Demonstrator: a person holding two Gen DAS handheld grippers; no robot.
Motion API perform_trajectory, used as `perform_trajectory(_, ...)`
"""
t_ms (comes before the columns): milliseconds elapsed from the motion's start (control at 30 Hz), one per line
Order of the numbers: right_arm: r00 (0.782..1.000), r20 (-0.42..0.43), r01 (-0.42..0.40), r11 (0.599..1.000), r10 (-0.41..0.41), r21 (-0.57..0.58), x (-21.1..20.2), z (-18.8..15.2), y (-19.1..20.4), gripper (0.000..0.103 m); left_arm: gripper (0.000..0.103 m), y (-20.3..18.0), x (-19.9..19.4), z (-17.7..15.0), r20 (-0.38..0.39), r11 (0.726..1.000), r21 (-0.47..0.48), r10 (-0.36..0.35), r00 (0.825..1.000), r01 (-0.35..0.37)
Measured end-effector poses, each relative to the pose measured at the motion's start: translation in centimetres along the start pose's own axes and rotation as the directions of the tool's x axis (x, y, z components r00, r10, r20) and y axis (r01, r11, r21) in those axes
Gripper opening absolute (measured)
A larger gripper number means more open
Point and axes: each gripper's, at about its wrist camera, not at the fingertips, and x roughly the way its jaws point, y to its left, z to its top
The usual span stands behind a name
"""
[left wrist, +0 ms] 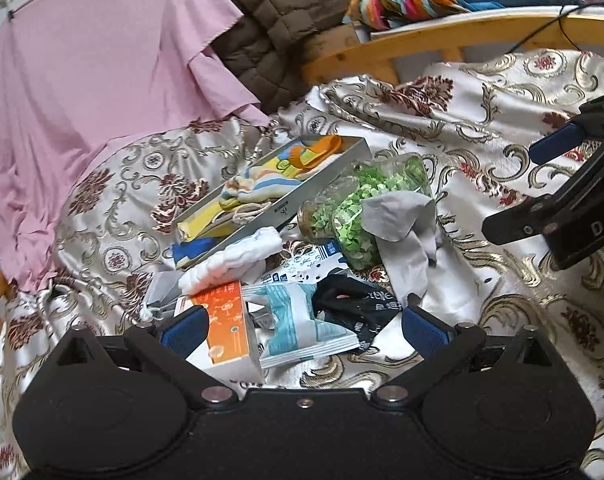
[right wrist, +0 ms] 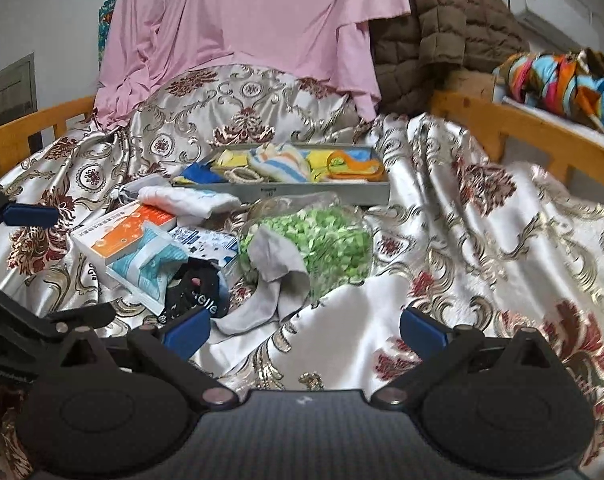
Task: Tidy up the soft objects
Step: 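Grasp the blue-and-white wipes packet with the left tool while the right tool grasps the black 'elle' cloth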
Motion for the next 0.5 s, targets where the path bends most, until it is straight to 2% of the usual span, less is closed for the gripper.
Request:
perform_trajectory(133, 0.999, -0.028, -0.034, 0.999, 0.034, -0.008, 1.2, 0.1, 0.0, 0.103, 0.102, 1.1, 1.6, -0.2, -0.038, 1.0, 0.03, -0.005, 0.999, 0.006)
perform_trajectory(233, 0.994, -0.048, -0.099, 0.995, 0.098, -0.032, 2.4, 0.2, 0.3, 0.103, 0.102, 1.8, 2.5, -0.3, -0.057, 0.998, 0.06, -0.005, 0.998, 0.009)
perform_trajectory(400, 0.977, -0.075, -0.207, 0.965, 0.197, -0.163, 3.9, 0.4, 2.2, 0.103, 0.102, 3.6, 3.6, -0.2, -0.072, 0.997, -0.027, -0.074, 0.995, 0.072)
perform_trajectory(500, 0.972, -0.089, -0.235, 0.936, 0.219, -0.262, 4.9, 0.2, 3.7, 0.103, 0.102, 4.4, 4.2, -0.1, -0.059, 0.998, -0.017, -0.061, 0.996, 0.06)
